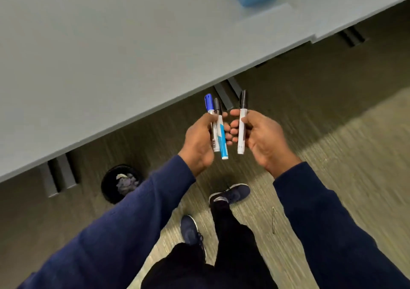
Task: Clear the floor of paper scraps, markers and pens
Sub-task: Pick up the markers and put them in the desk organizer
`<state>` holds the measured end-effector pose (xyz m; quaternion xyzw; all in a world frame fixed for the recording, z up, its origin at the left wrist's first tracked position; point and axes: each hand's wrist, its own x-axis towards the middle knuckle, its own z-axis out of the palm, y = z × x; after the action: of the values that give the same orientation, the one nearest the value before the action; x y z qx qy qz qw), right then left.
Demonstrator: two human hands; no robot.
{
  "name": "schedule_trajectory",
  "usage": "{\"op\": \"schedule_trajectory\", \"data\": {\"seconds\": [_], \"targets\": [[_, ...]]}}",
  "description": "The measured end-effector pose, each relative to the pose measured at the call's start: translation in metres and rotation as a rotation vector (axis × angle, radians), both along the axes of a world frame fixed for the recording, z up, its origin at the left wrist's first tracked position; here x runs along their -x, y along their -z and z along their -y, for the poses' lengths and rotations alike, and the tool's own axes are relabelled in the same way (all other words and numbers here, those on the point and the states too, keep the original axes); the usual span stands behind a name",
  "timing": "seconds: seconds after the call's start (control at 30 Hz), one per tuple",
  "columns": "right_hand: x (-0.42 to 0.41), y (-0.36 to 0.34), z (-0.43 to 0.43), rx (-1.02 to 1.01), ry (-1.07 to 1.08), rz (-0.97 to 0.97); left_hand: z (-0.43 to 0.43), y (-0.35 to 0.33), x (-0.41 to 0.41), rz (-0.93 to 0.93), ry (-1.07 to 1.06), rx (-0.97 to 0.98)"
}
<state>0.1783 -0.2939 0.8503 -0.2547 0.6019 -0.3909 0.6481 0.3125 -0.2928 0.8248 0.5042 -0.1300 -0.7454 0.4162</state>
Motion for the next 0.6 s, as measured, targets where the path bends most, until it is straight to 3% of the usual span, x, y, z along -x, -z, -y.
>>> {"op": "schedule_trajectory", "data": {"seconds": [0.43,0.6], "targets": [[0.076,-0.086,0.132,0.158,-0.255,-0.171,0.109,-0.097,0.045,0.065,-0.137,0.136],[0.095,-0.100,0.171,0.229,-0.285,-0.238,0.156,-0.105,0.073,0.221,-0.138,0.142]]}}
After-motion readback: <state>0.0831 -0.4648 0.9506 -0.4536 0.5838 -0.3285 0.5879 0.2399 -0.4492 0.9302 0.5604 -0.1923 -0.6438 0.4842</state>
